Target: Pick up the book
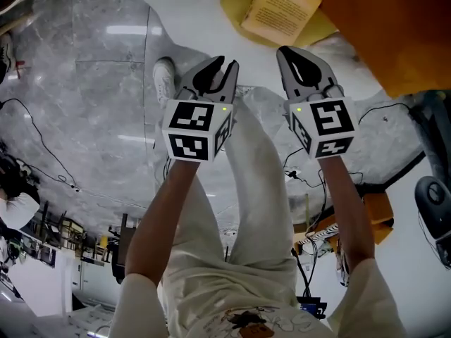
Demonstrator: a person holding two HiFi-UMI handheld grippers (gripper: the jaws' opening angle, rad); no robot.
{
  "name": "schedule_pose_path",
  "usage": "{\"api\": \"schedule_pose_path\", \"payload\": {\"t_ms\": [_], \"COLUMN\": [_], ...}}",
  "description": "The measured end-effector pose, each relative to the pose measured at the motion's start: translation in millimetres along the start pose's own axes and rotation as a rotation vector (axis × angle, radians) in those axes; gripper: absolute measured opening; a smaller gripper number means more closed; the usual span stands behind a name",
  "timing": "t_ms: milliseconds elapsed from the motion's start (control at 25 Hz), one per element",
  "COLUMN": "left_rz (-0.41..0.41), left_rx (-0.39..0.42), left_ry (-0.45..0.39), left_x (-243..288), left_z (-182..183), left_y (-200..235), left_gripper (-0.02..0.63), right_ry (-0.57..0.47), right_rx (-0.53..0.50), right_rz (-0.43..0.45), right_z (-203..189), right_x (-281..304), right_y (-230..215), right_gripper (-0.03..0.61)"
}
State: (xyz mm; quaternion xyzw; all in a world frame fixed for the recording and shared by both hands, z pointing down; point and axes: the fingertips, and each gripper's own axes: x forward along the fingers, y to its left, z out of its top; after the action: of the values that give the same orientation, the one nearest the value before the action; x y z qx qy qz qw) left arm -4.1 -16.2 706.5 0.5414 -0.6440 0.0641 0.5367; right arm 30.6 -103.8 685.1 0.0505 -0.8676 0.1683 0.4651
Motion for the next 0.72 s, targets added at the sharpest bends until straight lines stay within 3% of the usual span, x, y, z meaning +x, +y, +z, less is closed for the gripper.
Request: {"api": "schedule_pose_path", "payload": {"t_ms": [240,560,720], "left_rz": [-0.053,-0.061,-0.077], "left_rx": [0.037,-0.075,-0.081], "left_ry": [0.036,0.029,0.024], "left_x": [41.3,73.5,85.3], "left_z": [-19.6,-31.5,-36.9], "left_y": [13.6,36.6,41.0], "left_gripper": [0.127,0.129,0.14], "right_ry": [0.027,0.049,0.058], "right_rx": [-0.001,-0.03,-0.044], "right_rz": [-0.001,0.006,0.0], "right_z": [-19.8,-36.5,-44.3], "right_x": [29.3,52.8,64.6], "right_y": [-4.8,-10.1,-16.4], "right_gripper": [0.026,0.026,0.026]}}
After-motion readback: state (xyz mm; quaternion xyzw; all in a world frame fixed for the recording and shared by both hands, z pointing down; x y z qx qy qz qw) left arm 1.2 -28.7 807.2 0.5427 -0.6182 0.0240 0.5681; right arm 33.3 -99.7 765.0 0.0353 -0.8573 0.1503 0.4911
